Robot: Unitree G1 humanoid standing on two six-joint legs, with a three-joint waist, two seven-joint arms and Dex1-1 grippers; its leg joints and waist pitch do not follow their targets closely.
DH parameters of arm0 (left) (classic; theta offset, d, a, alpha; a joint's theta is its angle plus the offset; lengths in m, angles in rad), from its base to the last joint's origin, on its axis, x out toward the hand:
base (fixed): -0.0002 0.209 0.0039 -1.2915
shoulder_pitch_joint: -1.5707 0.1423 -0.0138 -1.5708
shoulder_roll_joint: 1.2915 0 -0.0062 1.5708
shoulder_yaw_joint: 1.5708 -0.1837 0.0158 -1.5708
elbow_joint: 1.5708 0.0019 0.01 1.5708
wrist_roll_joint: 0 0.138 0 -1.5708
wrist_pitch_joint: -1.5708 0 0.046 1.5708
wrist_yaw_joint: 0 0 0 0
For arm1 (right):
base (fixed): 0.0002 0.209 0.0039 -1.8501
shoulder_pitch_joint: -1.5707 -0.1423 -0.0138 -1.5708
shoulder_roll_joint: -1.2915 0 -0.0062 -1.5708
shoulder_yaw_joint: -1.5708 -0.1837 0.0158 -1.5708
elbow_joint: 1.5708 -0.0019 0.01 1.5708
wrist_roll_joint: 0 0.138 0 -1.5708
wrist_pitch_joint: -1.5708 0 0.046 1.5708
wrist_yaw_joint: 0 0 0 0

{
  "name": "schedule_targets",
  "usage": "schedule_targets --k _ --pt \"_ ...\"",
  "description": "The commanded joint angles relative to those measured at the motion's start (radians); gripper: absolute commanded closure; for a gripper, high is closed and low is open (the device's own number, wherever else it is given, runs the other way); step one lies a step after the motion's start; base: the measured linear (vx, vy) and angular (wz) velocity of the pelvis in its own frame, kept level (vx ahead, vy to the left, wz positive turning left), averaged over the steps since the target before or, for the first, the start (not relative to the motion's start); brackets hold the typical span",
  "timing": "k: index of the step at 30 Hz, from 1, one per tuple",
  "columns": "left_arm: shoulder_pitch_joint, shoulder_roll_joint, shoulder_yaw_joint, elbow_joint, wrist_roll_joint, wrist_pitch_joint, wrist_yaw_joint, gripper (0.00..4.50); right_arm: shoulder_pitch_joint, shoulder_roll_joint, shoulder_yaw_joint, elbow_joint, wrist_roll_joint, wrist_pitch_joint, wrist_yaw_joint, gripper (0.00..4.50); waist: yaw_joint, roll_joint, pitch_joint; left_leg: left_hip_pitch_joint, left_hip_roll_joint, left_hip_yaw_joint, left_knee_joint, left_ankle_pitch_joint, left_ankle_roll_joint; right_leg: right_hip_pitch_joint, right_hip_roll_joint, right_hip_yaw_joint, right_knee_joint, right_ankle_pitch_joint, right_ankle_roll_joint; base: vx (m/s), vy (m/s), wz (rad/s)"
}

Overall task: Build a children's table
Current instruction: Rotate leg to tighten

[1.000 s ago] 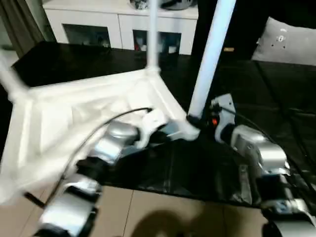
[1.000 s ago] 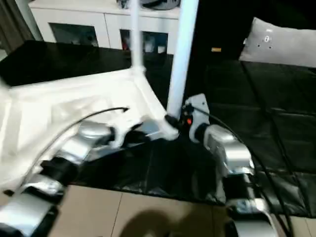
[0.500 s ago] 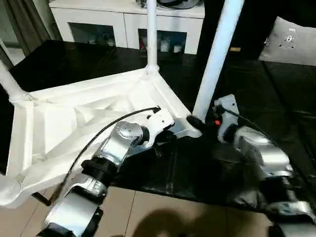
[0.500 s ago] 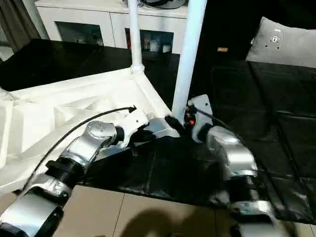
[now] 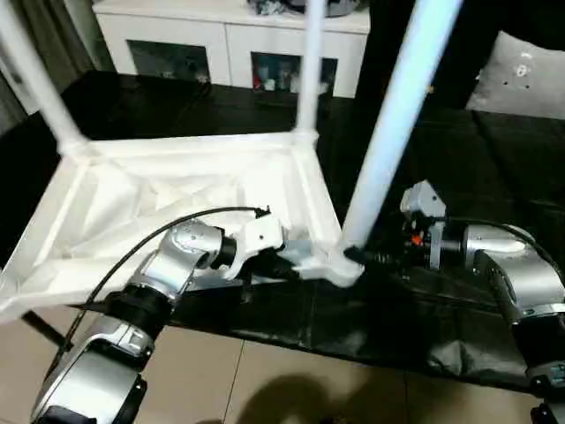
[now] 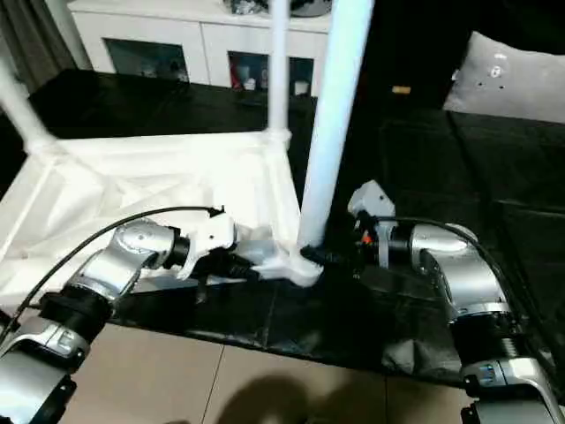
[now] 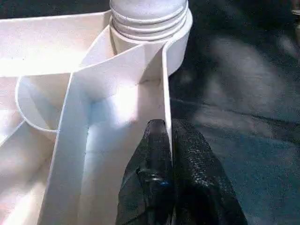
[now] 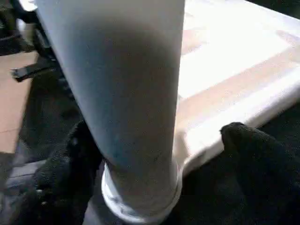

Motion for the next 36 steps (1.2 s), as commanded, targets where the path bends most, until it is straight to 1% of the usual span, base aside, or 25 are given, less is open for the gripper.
schedule_targets --k 1,3,4,6,7,10,12,13,16,18,19,21,22,24,25,26,28,29,30,31,32,33,34,35,36 --pt "0.009 0.018 -0.046 0.003 0.013 -0.035 -0.065 4.5 0.005 -0.019 0.024 -0.011 0.022 0.001 0.067 0.58 0.006 -0.01 -0.06 -0.015 0.025 0.01 -0.066 -0.105 0.095 0.069 -0.06 0.029 -0.066 -0.157 -0.272 0.0 0.0 0.0" --pt "0.009 0.024 -0.053 0.005 0.015 -0.045 -0.085 4.5 0.011 -0.022 0.036 -0.025 0.039 0.019 0.1 0.72 0.01 -0.01 -0.059 -0.016 0.027 0.01 -0.066 -0.101 0.095 0.069 -0.061 0.029 -0.064 -0.149 -0.271 0.0 0.0 0.0" --pt "0.01 0.025 -0.055 0.004 0.014 -0.048 -0.091 4.5 0.013 -0.023 0.039 -0.029 0.044 0.023 0.109 0.9 0.012 -0.01 -0.059 -0.015 0.027 0.011 -0.066 -0.102 0.094 0.068 -0.06 0.029 -0.065 -0.15 -0.271 0.0 0.0 0.0" --pt "0.012 0.03 -0.063 0.001 0.005 -0.056 -0.116 4.5 0.026 -0.03 0.056 -0.042 0.059 0.039 0.154 0.95 0.022 -0.011 -0.06 -0.013 0.028 0.012 -0.066 -0.101 0.09 0.068 -0.061 0.029 -0.065 -0.158 -0.267 0.0 0.0 0.0" --pt "0.012 0.03 -0.063 0.001 0.005 -0.056 -0.116 4.5 0.026 -0.03 0.056 -0.042 0.059 0.039 0.154 1.1 0.024 -0.01 -0.06 -0.013 0.029 0.011 -0.066 -0.096 0.088 0.067 -0.062 0.03 -0.063 -0.151 -0.267 0.0 0.0 0.0" --pt "0.01 0.03 -0.061 0.007 0.005 -0.069 -0.129 4.5 0.034 -0.032 0.063 -0.04 0.055 0.039 0.179 1.35 0.027 -0.011 -0.06 -0.014 0.029 0.011 -0.067 -0.096 0.084 0.068 -0.062 0.029 -0.064 -0.146 -0.267 0.0 0.0 0.0" --pt "0.009 0.031 -0.062 0.012 0.006 -0.075 -0.133 4.5 0.036 -0.03 0.061 -0.037 0.06 0.041 0.184 1.35 0.027 -0.012 -0.061 -0.015 0.027 0.011 -0.066 -0.089 0.079 0.069 -0.062 0.029 -0.062 -0.143 -0.263 0.0 0.0 0.0" --pt "0.007 0.032 -0.06 0.017 0.006 -0.08 -0.134 4.5 0.039 -0.03 0.061 -0.037 0.067 0.048 0.188 1.68 0.028 -0.012 -0.061 -0.015 0.026 0.011 -0.066 -0.088 0.078 0.069 -0.062 0.028 -0.063 -0.149 -0.259 0.0 0.0 0.0" --pt "0.004 0.033 -0.055 0.027 0.006 -0.082 -0.131 4.5 0.045 -0.032 0.061 -0.043 0.075 0.063 0.194 1.87 0.03 -0.01 -0.062 -0.014 0.026 0.011 -0.066 -0.083 0.076 0.069 -0.062 0.028 -0.063 -0.15 -0.255 0.0 0.0 0.0" --pt "0.004 0.033 -0.052 0.027 0.003 -0.077 -0.13 4.5 0.047 -0.031 0.061 -0.048 0.083 0.072 0.194 2.1 0.031 -0.011 -0.061 -0.014 0.026 0.011 -0.066 -0.085 0.075 0.069 -0.061 0.028 -0.063 -0.152 -0.255 0.0 0.0 0.0" --pt "0.008 0.03 -0.043 0.021 -0.008 -0.062 -0.129 4.5 0.055 -0.022 0.055 -0.063 0.099 0.093 0.187 2.17 0.031 -0.015 -0.06 -0.015 0.026 0.012 -0.066 -0.085 0.075 0.07 -0.061 0.028 -0.064 -0.159 -0.252 0.0 0.0 0.0" --pt "0.01 0.028 -0.037 0.016 -0.015 -0.054 -0.129 4.5 0.06 -0.016 0.051 -0.073 0.108 0.106 0.183 2.3 0.034 -0.013 -0.06 -0.015 0.027 0.011 -0.067 -0.08 0.074 0.069 -0.062 0.027 -0.064 -0.166 -0.248 0.0 0.0 0.0" --pt "0.012 0.025 -0.033 0.012 -0.018 -0.048 -0.121 4.5 0.066 -0.008 0.046 -0.085 0.114 0.116 0.168 2.36 0.034 -0.016 -0.061 -0.016 0.026 0.012 -0.066 -0.083 0.072 0.069 -0.062 0.027 -0.065 -0.171 -0.245 0.0 0.0 0.0" --pt "0.009 0.013 -0.026 0.007 -0.01 -0.005 -0.075 4.5 0.072 0.025 0.036 -0.112 0.114 0.158 0.09 2.39 0.034 -0.014 -0.059 -0.016 0.027 0.011 -0.068 -0.083 0.066 0.069 -0.062 0.028 -0.065 -0.183 -0.236 0.0 0.0 0.0" --pt "0.004 -0.007 -0.017 0.006 0.0 0.045 -0.016 4.5 0.069 0.072 0.028 -0.123 0.088 0.194 -0.029 2.41 0.032 -0.014 -0.057 -0.016 0.026 0.011 -0.07 -0.085 0.059 0.068 -0.062 0.028 -0.068 -0.199 -0.227 0.0 0.0 0.0" --pt "0.001 -0.019 -0.01 0.001 -0.001 0.077 0.008 4.5 0.064 0.095 0.024 -0.121 0.071 0.208 -0.087 2.42 0.031 -0.013 -0.057 -0.015 0.025 0.01 -0.071 -0.087 0.05 0.065 -0.062 0.027 -0.068 -0.212 -0.222 0.0 0.0 0.0" --pt "-0.001 -0.031 -0.003 -0.005 -0.005 0.11 0.029 4.5 0.059 0.118 0.02 -0.118 0.053 0.222 -0.145 2.43 0.018 -0.014 -0.054 -0.016 0.017 0.007 -0.075 -0.117 0.02 0.067 -0.063 0.026 -0.082 -0.331 -0.181 0.0 0.0 0.0" --pt "-0.014 -0.067 0.014 -0.003 -0.008 0.161 0.094 4.5 0.035 0.17 0.001 -0.086 0.017 0.258 -0.284 2.43 0.015 -0.009 -0.052 -0.017 0.017 0.004 -0.077 -0.125 0.015 0.066 -0.064 0.026 -0.086 -0.375 -0.163 0.0 0.0 0.0" --pt "-0.026 -0.094 0.025 0.006 -0.005 0.183 0.148 4.5 0.014 0.206 -0.017 -0.057 -0.007 0.281 -0.384 2.45 0.009 -0.01 -0.052 -0.016 0.016 0.006 -0.077 -0.128 0.01 0.063 -0.061 0.026 -0.088 -0.384 -0.157 0.0 0.0 0.0" --pt "-0.026 -0.094 0.025 0.006 -0.005 0.183 0.148 4.5 0.014 0.206 -0.017 -0.057 -0.007 0.281 -0.384 2.45 -0.001 -0.011 -0.052 -0.019 0.013 0.002 -0.079 -0.131 -0.002 0.065 -0.06 0.022 -0.088 -0.404 -0.149 0.0 0.0 0.0" --pt "-0.052 -0.149 0.047 0.037 0.007 0.205 0.267 4.5 -0.023 0.266 -0.049 -0.005 -0.039 0.304 -0.542 2.46 -0.006 -0.011 -0.054 -0.017 0.011 0.003 -0.076 -0.13 -0.004 0.063 -0.06 0.023 -0.092 -0.415 -0.138 0.0 0.0 0.0" --pt "-0.065 -0.178 0.056 0.055 0.01 0.209 0.321 4.5 -0.041 0.289 -0.065 0.023 -0.052 0.301 -0.611 2.47 -0.011 -0.01 -0.052 -0.017 0.01 0.004 -0.076 -0.129 -0.006 0.06 -0.058 0.022 -0.093 -0.416 -0.14 0.0 0.0 0.0" --pt "-0.066 -0.179 0.057 0.056 0.01 0.209 0.324 4.5 -0.042 0.291 -0.066 0.024 -0.053 0.302 -0.615 2.48 -0.014 -0.01 -0.055 -0.015 0.007 0.004 -0.074 -0.129 -0.01 0.061 -0.058 0.021 -0.096 -0.416 -0.139 0.0 0.0 0.0" --pt "-0.079 -0.222 0.069 0.068 0.012 0.231 0.392 4.5 -0.065 0.328 -0.093 0.054 -0.069 0.293 -0.716 2.48 -0.014 -0.012 -0.056 -0.016 0.007 0.004 -0.073 -0.116 0.0 0.063 -0.057 0.023 -0.094 -0.388 -0.143 0.0 0.0 0.0" --pt "-0.082 -0.245 0.072 0.066 0.017 0.248 0.422 4.5 -0.076 0.345 -0.102 0.072 -0.079 0.267 -0.759 2.48 -0.014 -0.009 -0.057 -0.016 0.009 0.005 -0.072 -0.106 -0.001 0.062 -0.058 0.025 -0.091 -0.362 -0.15 0.0 0.0 0.0"
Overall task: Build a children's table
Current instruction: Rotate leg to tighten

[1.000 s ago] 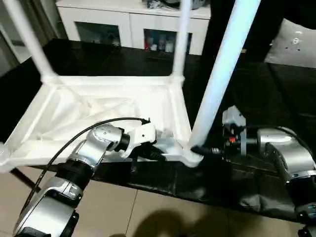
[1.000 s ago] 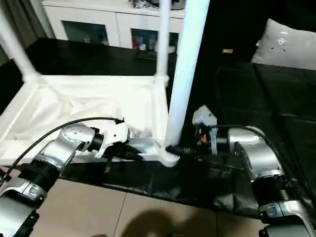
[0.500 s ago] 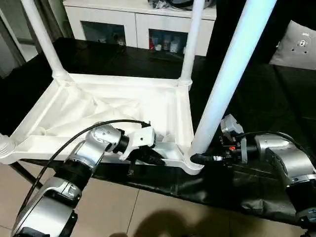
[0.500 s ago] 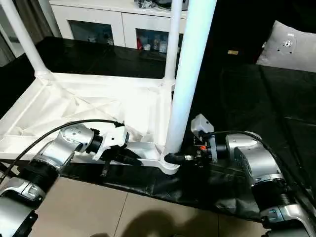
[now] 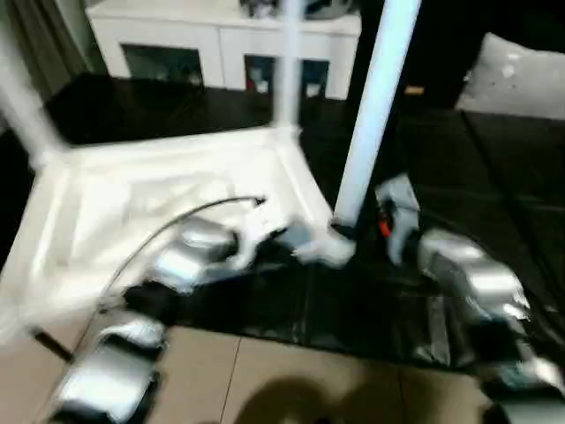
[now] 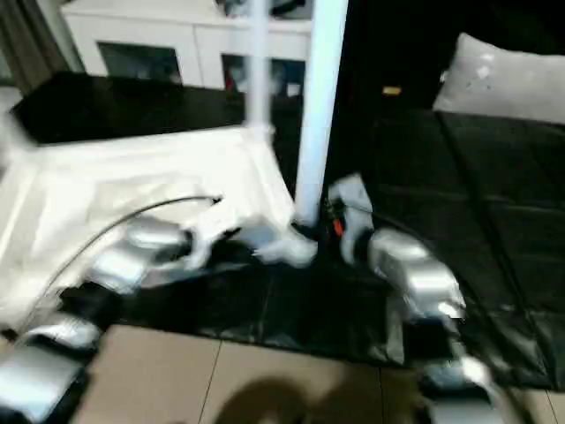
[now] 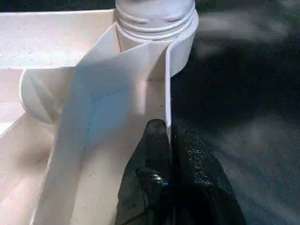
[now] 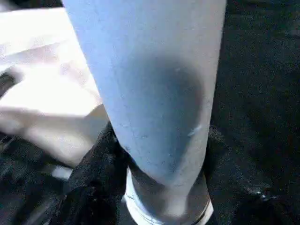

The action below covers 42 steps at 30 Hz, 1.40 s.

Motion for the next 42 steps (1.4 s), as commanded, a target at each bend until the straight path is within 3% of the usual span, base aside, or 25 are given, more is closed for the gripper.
schedule_targets --k 1,2,5,7,12,13,14,16,18,27,29,36,37,41,42 --pt "-0.008 -0.071 -0.003 -0.009 -0.03 0.001 0.046 4.5 -0.011 0.037 0.015 0.061 -0.015 -0.026 -0.074 2.48 0.006 -0.012 -0.058 -0.02 0.006 0.008 -0.07 -0.098 0.019 0.063 -0.057 0.035 -0.088 -0.319 -0.164 0.0 0.0 0.0" --pt "-0.006 -0.078 -0.007 -0.016 -0.024 0.003 0.052 4.5 -0.013 0.039 0.019 0.064 -0.019 -0.049 -0.067 1.95 0.011 -0.01 -0.062 -0.021 0.007 0.009 -0.069 -0.081 0.031 0.067 -0.06 0.035 -0.083 -0.266 -0.178 0.0 0.0 0.0" --pt "-0.001 -0.086 -0.018 -0.025 -0.011 0.004 0.052 4.5 -0.008 0.048 0.015 0.049 -0.006 -0.057 -0.035 1.72 0.016 -0.009 -0.065 -0.023 0.008 0.009 -0.066 -0.03 0.064 0.073 -0.057 0.034 -0.069 -0.116 -0.223 0.0 0.0 0.0" --pt "0.003 -0.074 -0.024 -0.028 -0.004 -0.006 0.041 4.5 0.01 0.035 0.027 0.024 -0.004 -0.068 0.01 1.48 0.018 -0.007 -0.066 -0.023 0.009 0.009 -0.066 -0.019 0.077 0.075 -0.057 0.033 -0.064 -0.066 -0.242 0.0 0.0 0.0" --pt "0.01 -0.029 -0.036 -0.021 0.01 -0.046 0.011 4.5 0.041 -0.014 0.044 -0.004 0.006 -0.097 0.09 1.11 0.02 -0.007 -0.061 -0.022 0.011 0.009 -0.069 -0.07 0.08 0.077 -0.061 0.032 -0.074 -0.133 -0.234 0.0 0.0 0.0" --pt "0.013 -0.007 -0.04 -0.017 0.014 -0.078 -0.01 4.5 0.05 -0.044 0.052 -0.006 0.003 -0.119 0.126 1.01 0.021 -0.001 -0.06 -0.021 0.011 0.009 -0.069 -0.085 0.076 0.076 -0.062 0.033 -0.076 -0.159 -0.23 0.0 0.0 0.0" --pt "0.016 0.011 -0.045 -0.015 0.016 -0.107 -0.031 4.5 0.057 -0.069 0.058 -0.005 -0.002 -0.139 0.153 0.95 0.021 -0.004 -0.06 -0.02 0.013 0.009 -0.07 -0.099 0.075 0.075 -0.062 0.032 -0.079 -0.183 -0.222 0.0 0.0 0.0" --pt "0.022 0.039 -0.052 -0.016 0.016 -0.143 -0.072 4.5 0.064 -0.105 0.063 0.003 -0.015 -0.175 0.194 0.92 0.022 -0.002 -0.059 -0.023 0.012 0.008 -0.07 -0.099 0.075 0.077 -0.063 0.032 -0.079 -0.188 -0.217 0.0 0.0 0.0" --pt "0.028 0.06 -0.055 -0.019 0.012 -0.171 -0.112 4.5 0.067 -0.129 0.06 0.007 -0.013 -0.195 0.232 0.6 0.021 -0.003 -0.06 -0.023 0.013 0.008 -0.07 -0.093 0.074 0.077 -0.063 0.031 -0.078 -0.184 -0.219 0.0 0.0 0.0" --pt "0.038 0.191 -0.105 -0.003 -0.006 -0.337 -0.38 4.5 0.092 -0.33 0.127 0.013 0.022 -0.324 0.636 0.76 0.026 -0.003 -0.06 -0.022 0.021 0.012 -0.066 -0.091 0.103 0.076 -0.062 0.029 -0.067 -0.123 -0.26 0.0 0.0 0.0" --pt "0.038 0.197 -0.113 0.0 -0.003 -0.354 -0.401 4.5 0.09 -0.345 0.143 0.011 0.026 -0.311 0.68 0.97 0.036 -0.004 -0.062 -0.02 0.024 0.014 -0.063 -0.077 0.114 0.074 -0.061 0.027 -0.062 -0.095 -0.273 0.0 0.0 0.0" --pt "0.045 0.209 -0.137 -0.019 -0.026 -0.386 -0.506 4.5 0.077 -0.336 0.147 0.017 0.078 -0.302 0.77 1.59 0.053 -0.004 -0.064 -0.017 0.028 0.019 -0.063 -0.08 0.1 0.072 -0.064 0.027 -0.059 -0.098 -0.277 0.0 0.0 0.0" --pt "0.044 0.207 -0.138 -0.018 -0.029 -0.388 -0.514 4.5 0.079 -0.334 0.146 0.009 0.091 -0.286 0.787 1.69 0.054 -0.01 -0.064 -0.017 0.029 0.019 -0.063 -0.075 0.099 0.073 -0.063 0.026 -0.058 -0.093 -0.274 0.0 0.0 0.0" --pt "0.039 0.203 -0.139 -0.009 -0.028 -0.396 -0.525 4.5 0.089 -0.336 0.154 -0.011 0.118 -0.236 0.831 1.94 0.062 -0.005 -0.065 -0.016 0.029 0.019 -0.062 -0.065 0.1 0.071 -0.063 0.026 -0.056 -0.086 -0.275 0.0 0.0 0.0" --pt "0.039 0.203 -0.139 -0.008 -0.027 -0.399 -0.526 4.5 0.091 -0.338 0.157 -0.011 0.12 -0.222 0.835 2.2 0.063 -0.006 -0.065 -0.016 0.029 0.019 -0.062 -0.067 0.099 0.071 -0.063 0.026 -0.057 -0.086 -0.275 0.0 0.0 0.0"
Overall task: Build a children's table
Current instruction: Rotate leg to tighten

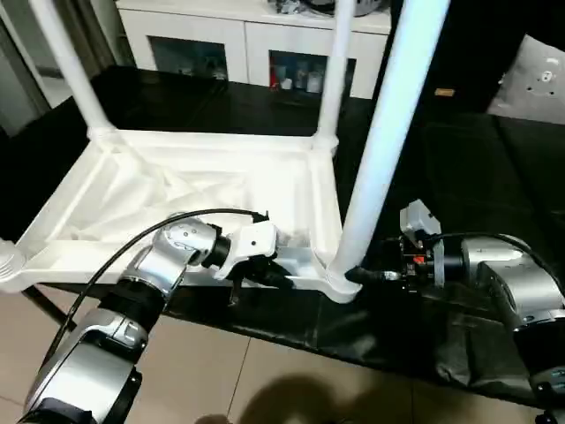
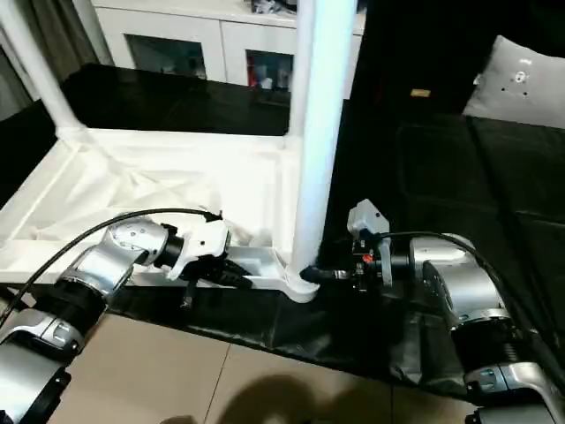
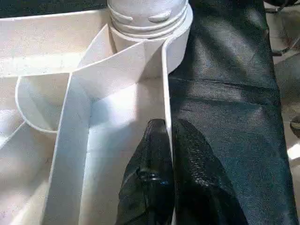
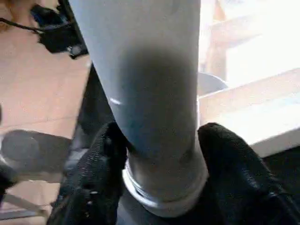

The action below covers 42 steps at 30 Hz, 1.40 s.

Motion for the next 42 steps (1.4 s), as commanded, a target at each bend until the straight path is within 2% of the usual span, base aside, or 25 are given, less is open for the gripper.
schedule_targets --k 1,5,10,11,12,15,16,18,19,20,21,22,23,25,26,27,29,30,31,32,36,39,40,41,42 --pt "-0.001 -0.003 -0.042 -0.002 0.013 -0.029 -0.046 4.5 0.001 -0.01 0.007 -0.02 0.017 0.025 0.012 2.26 0.001 -0.012 -0.067 -0.012 0.017 0.013 -0.06 -0.07 0.091 0.072 -0.064 0.036 -0.058 -0.092 -0.261 0.0 0.0 0.0" --pt "-0.003 -0.001 -0.044 0.002 0.015 -0.031 -0.045 4.5 0.007 -0.012 0.006 -0.023 0.024 0.04 0.025 2.51 0.003 -0.013 -0.067 -0.013 0.016 0.013 -0.06 -0.067 0.079 0.073 -0.065 0.036 -0.059 -0.11 -0.248 0.0 0.0 0.0" --pt "-0.001 -0.01 -0.028 -0.005 0.012 0.007 -0.018 4.5 0.016 0.006 -0.008 -0.048 0.051 0.085 -0.001 2.54 0.004 -0.013 -0.068 -0.013 0.015 0.012 -0.059 -0.056 0.08 0.074 -0.062 0.036 -0.057 -0.094 -0.247 0.0 0.0 0.0" --pt "-0.005 -0.02 -0.019 -0.011 0.015 0.047 0.017 4.5 0.019 0.024 -0.017 -0.068 0.055 0.114 -0.043 2.54 0.003 -0.015 -0.067 -0.014 0.015 0.013 -0.06 -0.051 0.078 0.075 -0.061 0.037 -0.055 -0.087 -0.246 0.0 0.0 0.0" --pt "-0.008 -0.03 -0.009 -0.017 0.018 0.087 0.052 4.5 0.023 0.043 -0.025 -0.088 0.055 0.14 -0.087 2.54 0.003 -0.013 -0.065 -0.014 0.016 0.013 -0.06 -0.049 0.075 0.073 -0.062 0.037 -0.056 -0.094 -0.244 0.0 0.0 0.0" --pt "-0.011 -0.067 0.015 -0.033 0.014 0.188 0.133 4.5 0.03 0.102 -0.03 -0.109 0.017 0.169 -0.226 2.54 -0.001 -0.014 -0.06 -0.011 0.012 0.011 -0.066 -0.095 0.047 0.07 -0.066 0.036 -0.072 -0.226 -0.206 0.0 0.0 0.0" --pt "-0.012 -0.082 0.021 -0.032 0.016 0.208 0.167 4.5 0.024 0.127 -0.033 -0.099 -0.005 0.182 -0.292 2.54 -0.006 -0.014 -0.058 -0.01 0.009 0.011 -0.068 -0.107 0.033 0.068 -0.065 0.036 -0.079 -0.29 -0.184 0.0 0.0 0.0" --pt "-0.017 -0.116 0.037 -0.025 0.017 0.251 0.237 4.5 0.005 0.179 -0.049 -0.068 -0.044 0.206 -0.43 2.54 -0.014 -0.015 -0.057 -0.012 0.006 0.007 -0.071 -0.115 0.018 0.068 -0.065 0.034 -0.086 -0.357 -0.154 0.0 0.0 0.0" --pt "-0.017 -0.116 0.037 -0.025 0.017 0.251 0.237 4.5 0.005 0.179 -0.049 -0.068 -0.044 0.206 -0.43 2.55 -0.023 -0.016 -0.057 -0.015 0.004 0.006 -0.073 -0.114 0.012 0.071 -0.063 0.033 -0.087 -0.374 -0.139 0.0 0.0 0.0" --pt "-0.026 -0.154 0.051 -0.013 0.026 0.29 0.321 4.5 -0.014 0.228 -0.072 -0.048 -0.068 0.244 -0.556 2.56 -0.025 -0.015 -0.058 -0.014 0.004 0.006 -0.072 -0.116 0.019 0.069 -0.063 0.034 -0.09 -0.376 -0.133 0.0 0.0 0.0" --pt "-0.03 -0.172 0.058 -0.007 0.03 0.311 0.357 4.5 -0.022 0.249 -0.082 -0.039 -0.078 0.258 -0.61 2.56 -0.031 -0.013 -0.055 -0.013 0.004 0.009 -0.071 -0.115 0.014 0.064 -0.059 0.037 -0.089 -0.364 -0.138 0.0 0.0 0.0" --pt "-0.041 -0.208 0.069 0.005 0.038 0.348 0.429 4.5 -0.043 0.292 -0.105 -0.018 -0.095 0.271 -0.716 2.56 -0.035 -0.012 -0.057 -0.014 0.0 0.007 -0.07 -0.117 0.01 0.066 -0.059 0.033 -0.091 -0.373 -0.137 0.0 0.0 0.0" --pt "-0.051 -0.254 0.086 0.013 0.038 0.39 0.506 4.5 -0.069 0.341 -0.136 0.012 -0.108 0.268 -0.832 2.56 -0.04 -0.012 -0.058 -0.011 -0.001 0.007 -0.07 -0.108 0.001 0.062 -0.059 0.034 -0.09 -0.367 -0.141 0.0 0.0 0.0" --pt "-0.053 -0.267 0.092 0.013 0.037 0.401 0.524 4.5 -0.077 0.355 -0.145 0.021 -0.11 0.264 -0.86 2.56 -0.044 -0.012 -0.059 -0.014 -0.002 0.007 -0.069 -0.108 0.005 0.066 -0.059 0.034 -0.092 -0.359 -0.141 0.0 0.0 0.0" --pt "-0.057 -0.288 0.102 0.012 0.033 0.408 0.551 4.5 -0.088 0.372 -0.155 0.031 -0.103 0.232 -0.87 2.56 -0.046 -0.009 -0.061 -0.014 0.0 0.007 -0.068 -0.108 0.012 0.065 -0.06 0.035 -0.089 -0.325 -0.153 0.0 0.0 0.0" --pt "-0.062 -0.312 0.115 0.013 0.023 0.412 0.577 4.5 -0.1 0.389 -0.162 0.042 -0.093 0.199 -0.869 2.01 -0.044 -0.01 -0.062 -0.014 0.0 0.007 -0.068 -0.105 0.018 0.066 -0.058 0.035 -0.088 -0.304 -0.157 0.0 0.0 0.0" --pt "-0.066 -0.322 0.121 0.014 0.019 0.415 0.584 4.5 -0.109 0.395 -0.161 0.047 -0.098 0.194 -0.872 1.85 -0.043 -0.013 -0.065 -0.019 -0.002 0.009 -0.065 -0.075 0.042 0.072 -0.058 0.037 -0.079 -0.207 -0.186 0.0 0.0 0.0" --pt "-0.067 -0.322 0.121 0.013 0.022 0.415 0.585 4.5 -0.112 0.395 -0.159 0.048 -0.103 0.191 -0.871 1.85 -0.043 -0.012 -0.066 -0.019 -0.002 0.008 -0.065 -0.067 0.047 0.073 -0.058 0.037 -0.076 -0.191 -0.192 0.0 0.0 0.0" --pt "-0.066 -0.315 0.118 0.01 0.027 0.409 0.579 4.5 -0.111 0.392 -0.155 0.045 -0.107 0.19 -0.863 1.66 -0.041 -0.009 -0.066 -0.019 -0.001 0.008 -0.065 -0.058 0.054 0.074 -0.058 0.036 -0.075 -0.167 -0.199 0.0 0.0 0.0" --pt "-0.062 -0.295 0.114 0.003 0.033 0.403 0.566 4.5 -0.101 0.378 -0.151 0.036 -0.113 0.182 -0.844 1.53 -0.042 -0.012 -0.066 -0.02 -0.001 0.008 -0.065 -0.056 0.059 0.075 -0.058 0.036 -0.074 -0.15 -0.206 0.0 0.0 0.0" --pt "-0.052 -0.258 0.102 -0.006 0.044 0.382 0.536 4.5 -0.077 0.338 -0.146 0.026 -0.116 0.159 -0.805 1.24 -0.041 -0.011 -0.063 -0.019 0.0 0.008 -0.066 -0.082 0.062 0.076 -0.061 0.036 -0.078 -0.183 -0.206 0.0 0.0 0.0" --pt "-0.031 -0.201 0.079 -0.02 0.055 0.319 0.459 4.5 -0.052 0.262 -0.149 0.024 -0.111 0.102 -0.715 1.0 -0.039 -0.009 -0.064 -0.018 0.003 0.007 -0.067 -0.092 0.065 0.075 -0.063 0.036 -0.079 -0.198 -0.2 0.0 0.0 0.0" --pt "-0.026 -0.189 0.075 -0.024 0.056 0.309 0.442 4.5 -0.048 0.246 -0.152 0.023 -0.109 0.088 -0.693 0.91 -0.04 -0.012 -0.064 -0.019 0.003 0.008 -0.065 -0.092 0.069 0.076 -0.063 0.037 -0.078 -0.189 -0.204 0.0 0.0 0.0" --pt "-0.022 -0.167 0.067 -0.026 0.059 0.295 0.41 4.5 -0.045 0.219 -0.156 0.021 -0.108 0.066 -0.661 0.8 -0.038 -0.007 -0.064 -0.018 0.005 0.008 -0.065 -0.089 0.072 0.074 -0.063 0.037 -0.077 -0.179 -0.209 0.0 0.0 0.0" --pt "-0.019 -0.138 0.054 -0.025 0.066 0.263 0.371 4.5 -0.043 0.186 -0.162 0.021 -0.104 0.044 -0.618 0.7 -0.039 -0.009 -0.063 -0.018 0.005 0.009 -0.065 -0.093 0.073 0.074 -0.062 0.037 -0.078 -0.18 -0.209 0.0 0.0 0.0"
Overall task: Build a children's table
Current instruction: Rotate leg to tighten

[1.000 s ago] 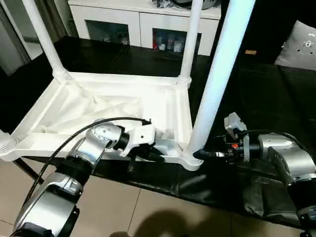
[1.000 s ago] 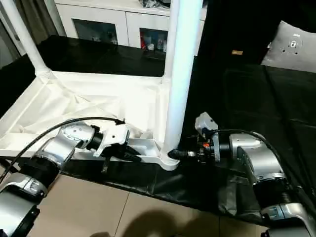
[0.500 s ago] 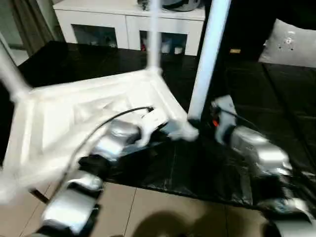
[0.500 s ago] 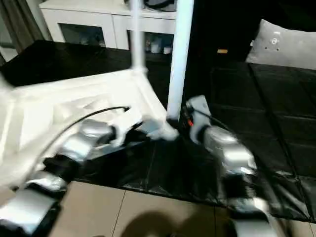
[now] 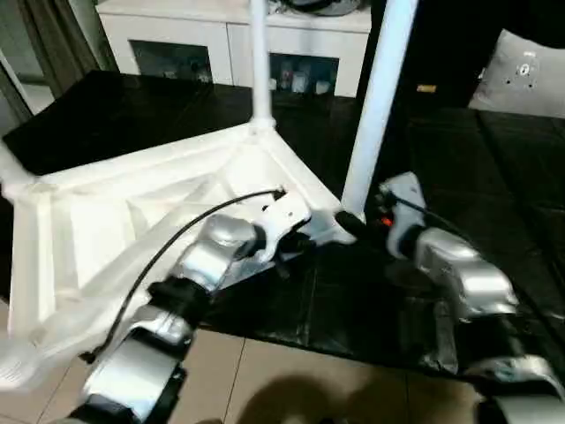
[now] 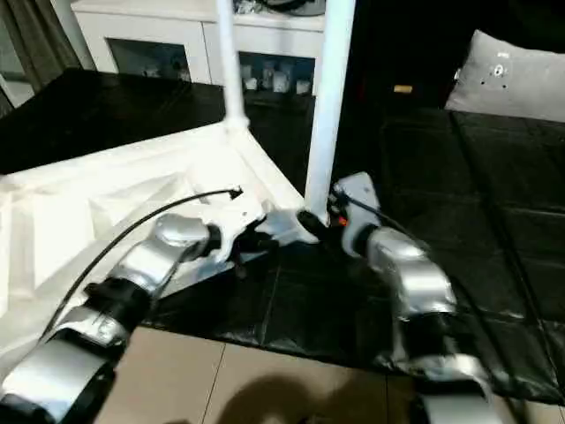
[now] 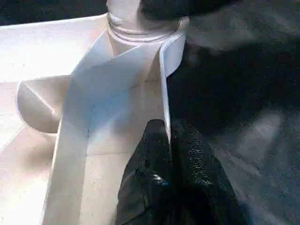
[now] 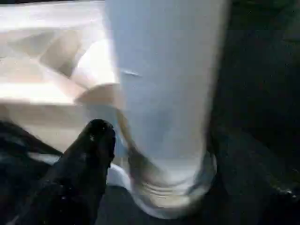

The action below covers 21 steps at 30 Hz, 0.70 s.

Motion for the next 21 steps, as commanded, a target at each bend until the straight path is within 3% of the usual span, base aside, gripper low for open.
schedule_targets --k 1,3,6,10,11,15,21 --pt "0.01 0.041 -0.026 -0.007 0.013 -0.063 -0.068 4.5 -0.006 -0.037 -0.01 -0.013 0.009 -0.037 0.06 0.63 0.006 -0.013 -0.062 -0.018 0.004 0.009 -0.063 -0.106 0.083 0.076 -0.062 0.036 -0.076 -0.195 -0.21 0.0 0.0 0.0" --pt "0.012 0.061 -0.034 -0.006 0.013 -0.093 -0.105 4.5 -0.004 -0.059 -0.008 -0.018 0.019 -0.049 0.11 0.4 0.004 -0.007 -0.06 -0.015 0.007 0.009 -0.064 -0.117 0.079 0.071 -0.063 0.036 -0.079 -0.215 -0.21 0.0 0.0 0.0" --pt "0.015 0.11 -0.049 -0.012 -0.007 -0.162 -0.216 4.5 0.012 -0.139 0.043 -0.058 0.028 -0.078 0.267 0.3 0.011 -0.009 -0.062 -0.016 0.01 0.007 -0.064 -0.111 0.083 0.074 -0.065 0.035 -0.077 -0.211 -0.213 0.0 0.0 0.0" --pt "0.011 0.159 -0.078 -0.005 -0.018 -0.239 -0.338 4.5 0.007 -0.212 0.106 -0.056 0.015 -0.127 0.422 0.3 0.022 -0.011 -0.065 -0.016 0.012 0.011 -0.059 -0.083 0.097 0.074 -0.063 0.035 -0.064 -0.122 -0.241 0.0 0.0 0.0" --pt "0.009 0.167 -0.085 -0.001 -0.018 -0.258 -0.36 4.5 0.004 -0.221 0.112 -0.052 0.021 -0.128 0.46 0.3 0.023 -0.02 -0.064 -0.017 0.012 0.013 -0.058 -0.084 0.1 0.075 -0.061 0.035 -0.063 -0.121 -0.244 0.0 0.0 0.0" --pt "0.005 0.181 -0.101 0.006 -0.024 -0.295 -0.422 4.5 -0.002 -0.249 0.138 -0.056 0.053 -0.103 0.58 0.3 0.03 -0.018 -0.063 -0.015 0.016 0.014 -0.058 -0.084 0.101 0.072 -0.064 0.035 -0.062 -0.139 -0.247 0.0 0.0 0.0" --pt "0.01 0.188 -0.117 -0.006 -0.038 -0.318 -0.494 4.5 -0.008 -0.251 0.162 -0.067 0.095 -0.07 0.651 1.02 0.044 -0.021 -0.064 -0.014 0.017 0.015 -0.057 -0.076 0.098 0.071 -0.066 0.036 -0.059 -0.148 -0.244 0.0 0.0 0.0"
